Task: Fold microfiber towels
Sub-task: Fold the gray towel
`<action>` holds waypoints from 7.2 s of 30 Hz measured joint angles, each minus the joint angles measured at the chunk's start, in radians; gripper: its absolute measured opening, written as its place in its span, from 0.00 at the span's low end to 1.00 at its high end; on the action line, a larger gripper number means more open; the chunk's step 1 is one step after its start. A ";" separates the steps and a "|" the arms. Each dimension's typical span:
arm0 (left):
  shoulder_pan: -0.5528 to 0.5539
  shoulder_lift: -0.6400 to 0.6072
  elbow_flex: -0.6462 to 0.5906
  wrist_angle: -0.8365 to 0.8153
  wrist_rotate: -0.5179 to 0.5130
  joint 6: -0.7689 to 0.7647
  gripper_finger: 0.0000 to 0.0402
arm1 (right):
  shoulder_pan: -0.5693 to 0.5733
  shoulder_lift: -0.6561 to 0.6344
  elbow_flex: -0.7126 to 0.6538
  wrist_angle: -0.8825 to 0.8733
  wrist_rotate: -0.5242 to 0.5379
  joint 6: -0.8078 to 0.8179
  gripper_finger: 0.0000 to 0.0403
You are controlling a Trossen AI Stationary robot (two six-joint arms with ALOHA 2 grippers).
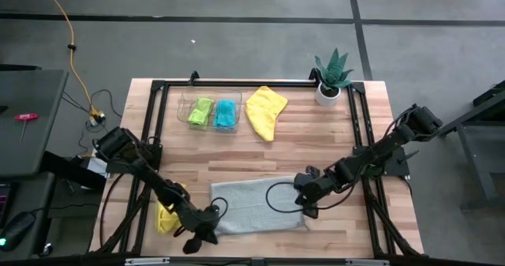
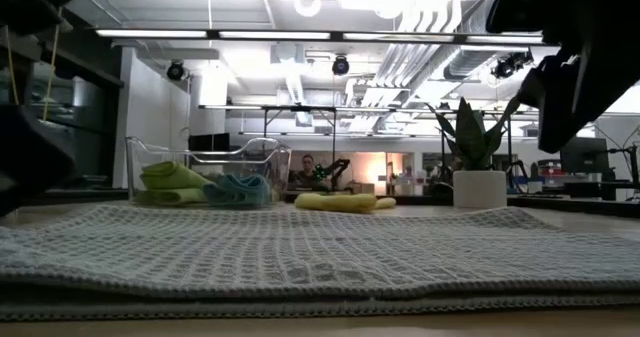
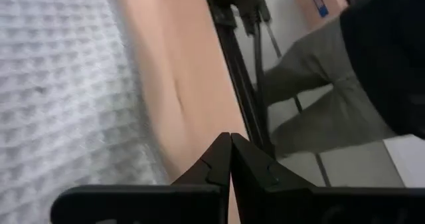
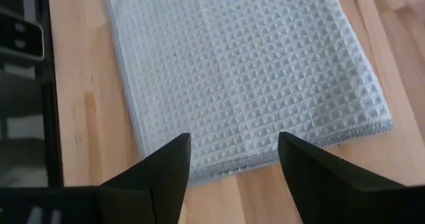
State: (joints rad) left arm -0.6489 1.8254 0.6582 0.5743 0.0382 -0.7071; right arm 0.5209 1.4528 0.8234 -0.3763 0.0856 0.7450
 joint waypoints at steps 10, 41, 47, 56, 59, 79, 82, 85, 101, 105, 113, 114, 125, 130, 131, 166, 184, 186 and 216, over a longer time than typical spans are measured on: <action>0.005 -0.117 -0.007 -0.139 0.080 -0.028 0.00 | 0.007 0.000 0.000 0.051 -0.036 -0.070 0.55; 0.225 -0.464 -0.113 -0.793 -0.373 -0.057 0.22 | -0.214 0.001 -0.002 -0.061 0.200 0.353 0.55; 0.229 -0.445 -0.111 -0.758 -0.333 0.035 0.35 | -0.214 0.001 -0.002 -0.060 0.203 0.350 0.55; 0.261 -0.329 -0.111 -0.730 -0.304 0.058 0.38 | -0.214 0.001 -0.002 -0.060 0.203 0.354 0.55; 0.262 -0.312 -0.108 -0.725 -0.312 0.057 0.35 | -0.214 0.001 -0.002 -0.061 0.204 0.350 0.55; 0.447 -0.316 -0.109 -0.761 -0.362 0.196 0.01 | -0.312 0.001 -0.009 -0.060 0.018 -0.087 0.55; 0.441 -0.316 -0.109 -0.762 -0.352 0.192 0.01 | -0.306 0.001 -0.052 -0.048 -0.050 -0.148 0.55; 0.430 -0.315 -0.109 -0.762 -0.358 0.169 0.02 | -0.296 0.001 -0.119 -0.005 -0.088 -0.119 0.55; 0.413 -0.314 -0.111 -0.758 -0.378 0.082 0.03 | -0.219 0.001 -0.200 0.113 -0.061 -0.097 0.55; 0.413 -0.314 -0.111 -0.758 -0.380 0.068 0.03 | -0.203 0.004 -0.200 0.111 -0.002 -0.099 0.52; 0.413 -0.313 -0.111 -0.756 -0.384 0.063 0.03 | -0.175 0.055 -0.200 0.117 0.016 -0.093 0.32; 0.413 -0.313 -0.111 -0.756 -0.386 0.063 0.03 | -0.173 0.056 -0.199 0.117 0.018 -0.092 0.30; 0.498 -0.320 -0.111 -0.756 -0.361 0.174 0.02 | -0.298 0.057 -0.199 0.103 0.070 -0.117 0.02; 0.588 -0.321 -0.111 -0.757 -0.351 0.297 0.01 | -0.402 0.057 -0.199 0.096 0.078 -0.185 0.01; 0.606 -0.321 -0.111 -0.757 -0.352 0.321 0.02 | -0.420 0.057 -0.199 0.093 0.078 -0.197 0.01; 0.708 -0.316 -0.014 -0.935 -0.377 0.571 0.03 | -0.516 0.060 -0.139 -0.029 0.069 -0.204 0.00; 0.707 -0.319 -0.010 -1.004 -0.424 0.580 0.30 | -0.516 0.058 -0.137 -0.033 0.050 -0.169 0.00; 0.707 -0.319 -0.001 -1.041 -0.424 0.581 0.32 | -0.516 0.058 -0.137 -0.033 0.045 -0.169 0.01; 0.782 -0.585 0.025 -0.992 -0.166 0.662 0.37 | -0.517 -0.142 -0.136 -0.129 0.019 -0.227 0.46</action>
State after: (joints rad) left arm 0.1329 1.2406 0.6830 -0.4181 -0.1281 -0.0452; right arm 0.0036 1.3107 0.6872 -0.5055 0.1051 0.5179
